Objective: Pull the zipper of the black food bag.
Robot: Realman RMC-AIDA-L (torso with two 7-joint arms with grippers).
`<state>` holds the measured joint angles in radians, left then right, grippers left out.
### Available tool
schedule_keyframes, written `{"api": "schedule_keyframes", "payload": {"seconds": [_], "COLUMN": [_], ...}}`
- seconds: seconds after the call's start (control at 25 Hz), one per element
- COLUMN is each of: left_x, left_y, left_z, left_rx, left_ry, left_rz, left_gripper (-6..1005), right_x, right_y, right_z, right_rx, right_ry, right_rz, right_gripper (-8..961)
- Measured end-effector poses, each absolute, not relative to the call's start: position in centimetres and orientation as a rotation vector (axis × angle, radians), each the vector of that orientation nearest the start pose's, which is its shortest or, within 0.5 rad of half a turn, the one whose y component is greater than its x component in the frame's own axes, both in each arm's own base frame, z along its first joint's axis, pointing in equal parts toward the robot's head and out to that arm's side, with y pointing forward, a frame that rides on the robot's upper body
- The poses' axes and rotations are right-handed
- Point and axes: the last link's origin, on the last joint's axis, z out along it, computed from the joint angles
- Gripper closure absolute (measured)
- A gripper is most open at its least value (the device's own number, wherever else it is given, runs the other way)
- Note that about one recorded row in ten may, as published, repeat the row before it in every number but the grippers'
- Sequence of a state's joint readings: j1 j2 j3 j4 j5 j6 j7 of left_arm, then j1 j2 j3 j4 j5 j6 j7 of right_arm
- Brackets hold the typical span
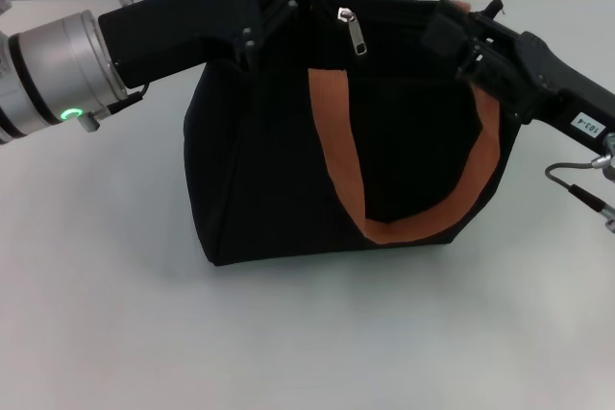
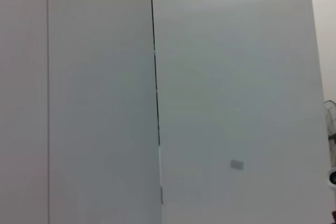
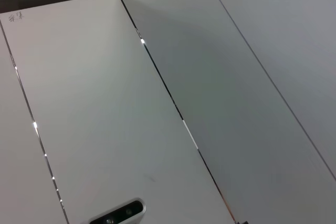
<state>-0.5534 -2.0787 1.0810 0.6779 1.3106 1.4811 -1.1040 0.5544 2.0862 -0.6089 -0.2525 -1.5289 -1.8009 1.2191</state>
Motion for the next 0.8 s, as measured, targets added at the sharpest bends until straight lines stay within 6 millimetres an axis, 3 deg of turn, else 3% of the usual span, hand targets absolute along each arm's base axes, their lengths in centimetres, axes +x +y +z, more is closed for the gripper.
{"api": "schedule_keyframes", "payload": {"seconds": [0.24,0.28,0.8], "left_x": [-16.9,-16.9,-15.9], "left_y": [35.9,35.9,36.2], "left_z": [0.1,0.1,-0.1], "left_rx": [-2.530,-2.529,-2.540], "left_ry": [-0.075,-0.070,-0.039], "left_rz": [-1.164,-1.163,-1.176], "left_gripper": [949,949,944], "right_x": [22.1,22.1,21.5], "right_y": [31.0,31.2,32.3], "right_z": [-0.8,-0.9,-1.4], "right_rx": [-2.361,-2.357,-2.379], "right_ry": [0.691,0.699,0.774], "right_rz": [1.601,1.590,1.560], "right_gripper": [571,679,679]}}
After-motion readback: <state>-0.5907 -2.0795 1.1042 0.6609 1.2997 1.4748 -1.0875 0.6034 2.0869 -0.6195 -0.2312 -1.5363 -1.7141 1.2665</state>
